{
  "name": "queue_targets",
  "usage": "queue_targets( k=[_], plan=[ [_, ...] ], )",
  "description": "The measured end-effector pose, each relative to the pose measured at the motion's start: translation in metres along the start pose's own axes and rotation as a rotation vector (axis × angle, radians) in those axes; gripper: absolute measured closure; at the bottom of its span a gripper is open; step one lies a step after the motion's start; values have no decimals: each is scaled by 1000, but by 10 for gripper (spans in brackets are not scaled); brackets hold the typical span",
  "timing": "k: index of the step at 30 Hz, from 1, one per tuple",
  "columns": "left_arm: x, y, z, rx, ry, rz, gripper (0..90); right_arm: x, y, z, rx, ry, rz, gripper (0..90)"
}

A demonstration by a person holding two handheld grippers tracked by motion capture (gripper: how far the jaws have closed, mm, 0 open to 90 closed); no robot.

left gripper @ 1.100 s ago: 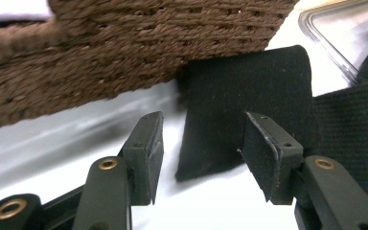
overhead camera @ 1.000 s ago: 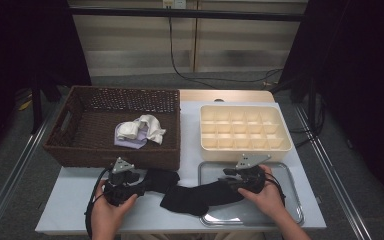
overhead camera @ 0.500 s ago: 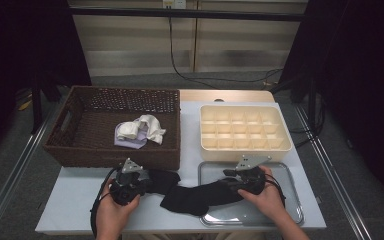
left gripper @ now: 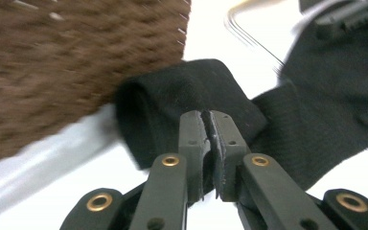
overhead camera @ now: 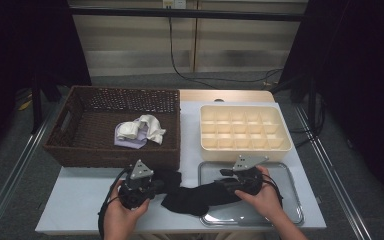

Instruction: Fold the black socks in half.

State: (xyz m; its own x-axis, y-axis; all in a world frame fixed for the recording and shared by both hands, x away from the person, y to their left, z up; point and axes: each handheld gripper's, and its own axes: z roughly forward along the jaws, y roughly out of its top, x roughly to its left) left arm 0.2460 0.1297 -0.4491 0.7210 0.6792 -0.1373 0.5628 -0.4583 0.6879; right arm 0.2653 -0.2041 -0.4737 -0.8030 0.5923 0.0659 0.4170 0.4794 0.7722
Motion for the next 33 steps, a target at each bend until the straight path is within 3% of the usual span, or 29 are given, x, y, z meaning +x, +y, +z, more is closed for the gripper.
queue_targets(
  k=[8,13,19,22,29,33],
  plan=[
    [-8,-1,13,26,-23,19,841,14,24,16,5,34,-46,543],
    [-10,-2,14,38,-34,24,841,24,42,37,11,71,-84,564],
    [-14,-2,12,27,-41,39,840,32,49,56,36,91,-112,590],
    [-17,-1,11,18,-48,53,841,32,48,53,31,77,-111,585],
    [-25,1,19,45,-74,88,841,18,38,34,2,56,-53,583],
    [-28,1,23,55,-80,97,841,17,39,29,-10,53,-50,580]
  ],
)
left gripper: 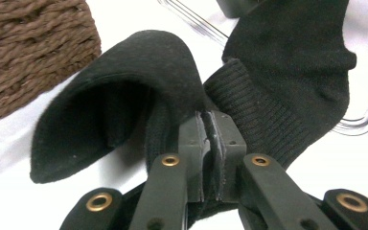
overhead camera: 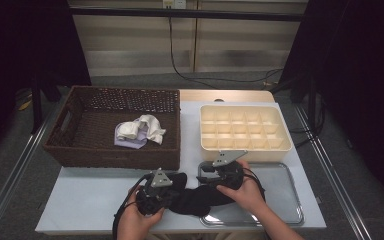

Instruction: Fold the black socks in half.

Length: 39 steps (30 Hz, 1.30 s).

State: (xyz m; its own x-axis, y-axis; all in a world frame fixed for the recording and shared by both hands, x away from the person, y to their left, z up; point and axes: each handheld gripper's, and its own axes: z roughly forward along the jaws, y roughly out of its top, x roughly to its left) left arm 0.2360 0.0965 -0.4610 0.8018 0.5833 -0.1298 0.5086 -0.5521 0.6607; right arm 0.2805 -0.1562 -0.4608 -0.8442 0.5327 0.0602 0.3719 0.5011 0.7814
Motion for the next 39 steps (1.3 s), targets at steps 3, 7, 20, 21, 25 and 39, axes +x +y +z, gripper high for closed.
queue_targets(
  k=[3,7,20,21,25,39],
  plan=[
    [0,-1,1,3,-11,1,841,3,4,1,-5,11,-11,577],
    [-1,-1,3,4,-12,5,841,7,8,9,4,30,-21,577],
    [-1,-1,4,2,-20,5,840,16,15,38,30,154,-54,818],
    [-1,-1,4,3,-20,5,840,15,16,38,33,155,-59,869],
    [-2,-1,3,5,-18,2,833,13,17,36,49,175,-25,900],
    [15,-5,-25,-91,33,-126,633,6,1,25,106,133,-30,900]
  ],
)
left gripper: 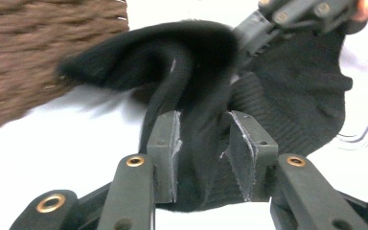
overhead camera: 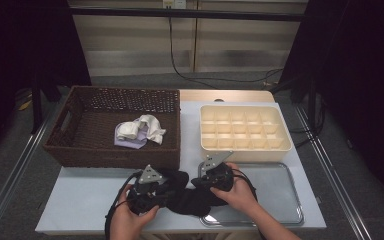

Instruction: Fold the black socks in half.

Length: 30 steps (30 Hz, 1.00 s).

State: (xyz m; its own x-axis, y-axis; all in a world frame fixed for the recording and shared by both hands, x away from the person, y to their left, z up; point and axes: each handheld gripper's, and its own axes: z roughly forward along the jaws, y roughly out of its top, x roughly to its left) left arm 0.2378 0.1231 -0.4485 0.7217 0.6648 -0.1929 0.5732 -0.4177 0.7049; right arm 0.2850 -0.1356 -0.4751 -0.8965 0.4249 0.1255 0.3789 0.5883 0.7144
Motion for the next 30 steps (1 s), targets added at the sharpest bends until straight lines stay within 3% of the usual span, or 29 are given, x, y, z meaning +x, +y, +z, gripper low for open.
queue_targets(
  k=[3,6,10,12,14,15,17,23,27,30],
  plan=[
    [7,0,-7,-31,29,-40,619,-4,-5,-2,-1,-5,12,900],
    [11,0,-7,-37,60,-49,616,-4,-5,-4,-6,-6,12,900],
    [18,-1,-4,-45,71,-92,594,-3,-3,-7,-20,-7,5,900],
    [20,0,-1,-51,80,-90,603,-3,-3,-9,-26,-10,5,900],
    [17,3,2,-43,81,-36,721,-4,-4,-11,-29,-12,10,900],
    [15,4,5,-31,55,-18,773,-4,-4,-12,-30,-15,13,900],
    [7,7,10,-18,40,28,815,-5,-6,-15,-43,-21,26,900],
    [-14,13,21,-14,8,146,834,-4,-7,-24,-54,-42,35,888],
    [-25,18,25,-26,-14,192,838,-5,-8,-31,-58,-60,27,865],
    [-33,17,35,6,-42,219,838,-7,-11,-34,-61,-76,42,829]
  ],
)
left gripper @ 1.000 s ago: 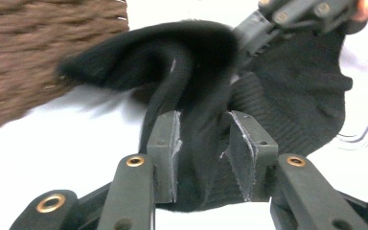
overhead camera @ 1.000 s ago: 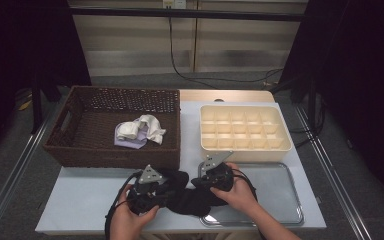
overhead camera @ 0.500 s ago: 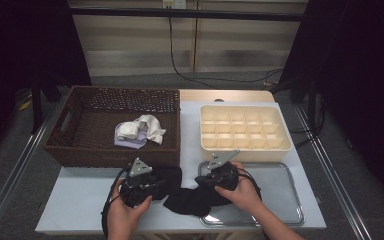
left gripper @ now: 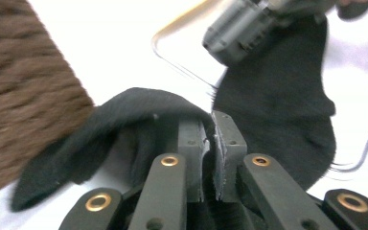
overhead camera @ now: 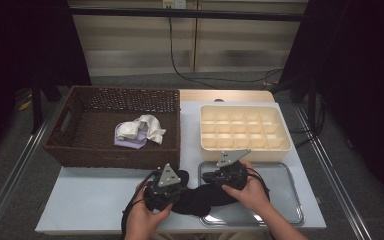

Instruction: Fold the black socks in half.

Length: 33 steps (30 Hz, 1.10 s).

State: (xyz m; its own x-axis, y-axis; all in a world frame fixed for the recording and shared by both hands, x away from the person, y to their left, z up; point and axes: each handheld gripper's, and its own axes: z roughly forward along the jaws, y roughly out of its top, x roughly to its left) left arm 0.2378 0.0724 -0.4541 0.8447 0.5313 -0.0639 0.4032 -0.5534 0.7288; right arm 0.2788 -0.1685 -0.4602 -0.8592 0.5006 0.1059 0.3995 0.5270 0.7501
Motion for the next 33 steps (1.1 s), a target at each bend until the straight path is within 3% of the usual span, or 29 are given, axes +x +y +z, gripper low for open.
queue_targets(
  k=[8,14,19,23,33],
  plan=[
    [-6,-2,17,76,-14,33,837,0,0,-5,-27,-28,36,685],
    [-5,-3,18,76,-17,23,831,4,10,0,-45,-13,47,613],
    [-6,-3,15,80,-14,15,805,10,18,6,-39,-4,26,589],
    [-7,-4,11,60,-17,-5,778,11,18,9,-32,-12,9,571],
    [0,-9,-8,52,9,-84,667,4,7,10,-15,-25,38,565]
  ],
)
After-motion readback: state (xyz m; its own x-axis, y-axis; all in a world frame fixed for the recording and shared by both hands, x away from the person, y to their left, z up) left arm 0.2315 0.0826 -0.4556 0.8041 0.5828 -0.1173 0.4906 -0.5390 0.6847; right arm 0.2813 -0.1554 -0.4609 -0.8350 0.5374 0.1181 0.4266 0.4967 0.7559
